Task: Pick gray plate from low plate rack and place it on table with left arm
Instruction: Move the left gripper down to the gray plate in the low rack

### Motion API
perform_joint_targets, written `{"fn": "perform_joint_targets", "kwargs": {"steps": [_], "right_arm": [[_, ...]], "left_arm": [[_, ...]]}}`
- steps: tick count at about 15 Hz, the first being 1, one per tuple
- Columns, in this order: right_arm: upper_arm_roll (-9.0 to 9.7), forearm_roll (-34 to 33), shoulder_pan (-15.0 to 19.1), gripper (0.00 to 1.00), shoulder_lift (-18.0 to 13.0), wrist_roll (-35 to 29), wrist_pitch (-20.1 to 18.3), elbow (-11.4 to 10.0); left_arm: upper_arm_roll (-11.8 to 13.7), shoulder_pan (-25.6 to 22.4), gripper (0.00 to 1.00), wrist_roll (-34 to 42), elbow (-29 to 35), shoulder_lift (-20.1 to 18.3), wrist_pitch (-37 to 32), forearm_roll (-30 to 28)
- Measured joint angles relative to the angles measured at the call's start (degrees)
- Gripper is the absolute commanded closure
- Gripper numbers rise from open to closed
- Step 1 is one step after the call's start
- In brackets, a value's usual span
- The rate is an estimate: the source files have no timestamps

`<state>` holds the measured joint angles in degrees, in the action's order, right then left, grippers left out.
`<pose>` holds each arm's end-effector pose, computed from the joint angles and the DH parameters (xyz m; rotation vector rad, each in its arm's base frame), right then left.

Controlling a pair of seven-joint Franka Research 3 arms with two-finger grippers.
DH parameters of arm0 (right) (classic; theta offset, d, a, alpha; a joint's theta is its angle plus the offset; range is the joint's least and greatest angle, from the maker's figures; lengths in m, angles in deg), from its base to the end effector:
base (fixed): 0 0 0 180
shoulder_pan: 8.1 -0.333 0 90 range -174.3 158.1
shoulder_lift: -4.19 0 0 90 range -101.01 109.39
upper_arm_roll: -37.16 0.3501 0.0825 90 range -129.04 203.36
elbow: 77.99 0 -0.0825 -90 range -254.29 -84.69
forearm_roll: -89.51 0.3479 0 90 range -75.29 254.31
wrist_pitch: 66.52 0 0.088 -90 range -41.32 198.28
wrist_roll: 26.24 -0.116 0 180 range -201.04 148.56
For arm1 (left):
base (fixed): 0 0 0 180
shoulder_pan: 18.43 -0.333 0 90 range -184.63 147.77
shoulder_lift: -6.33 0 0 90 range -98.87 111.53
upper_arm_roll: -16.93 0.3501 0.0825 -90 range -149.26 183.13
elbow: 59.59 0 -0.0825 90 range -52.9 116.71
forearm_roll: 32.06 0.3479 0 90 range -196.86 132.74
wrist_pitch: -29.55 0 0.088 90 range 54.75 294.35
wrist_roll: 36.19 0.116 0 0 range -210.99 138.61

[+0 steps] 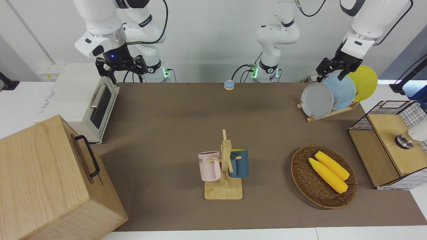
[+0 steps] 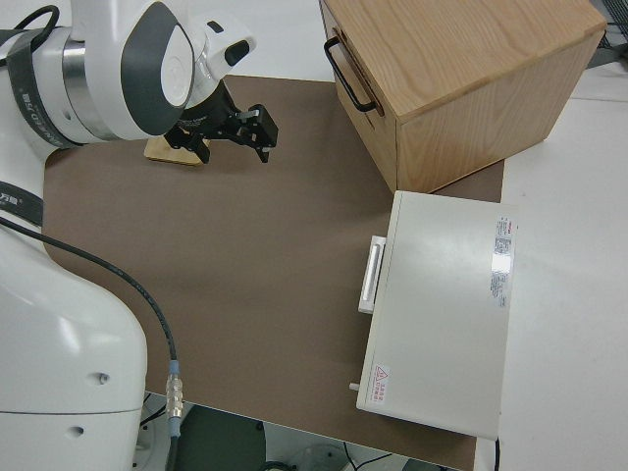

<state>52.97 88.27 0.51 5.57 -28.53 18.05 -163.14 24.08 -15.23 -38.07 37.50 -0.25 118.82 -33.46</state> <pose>0.5134 0.0599 0.6660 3.1207 0.1312 -0.0499 0.4750 0.0341 0.6514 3.0984 0.1562 -0.0339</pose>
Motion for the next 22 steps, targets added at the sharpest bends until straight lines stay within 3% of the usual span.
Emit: {"fn": "perform_joint_targets", "kwargs": {"steps": [11, 22], "right_arm": [[0.0, 0.0, 0.0, 0.017, 0.0, 0.0, 0.0, 0.0], [0.0, 0.0, 0.0, 0.017, 0.0, 0.0, 0.0, 0.0]], "left_arm": [[0.1, 0.3, 0.01, -3.0, 1.9, -0.4, -0.1, 0.3], [0.2, 0.3, 0.01, -3.2, 9.7, 1.5, -1.7, 14.4]]}}
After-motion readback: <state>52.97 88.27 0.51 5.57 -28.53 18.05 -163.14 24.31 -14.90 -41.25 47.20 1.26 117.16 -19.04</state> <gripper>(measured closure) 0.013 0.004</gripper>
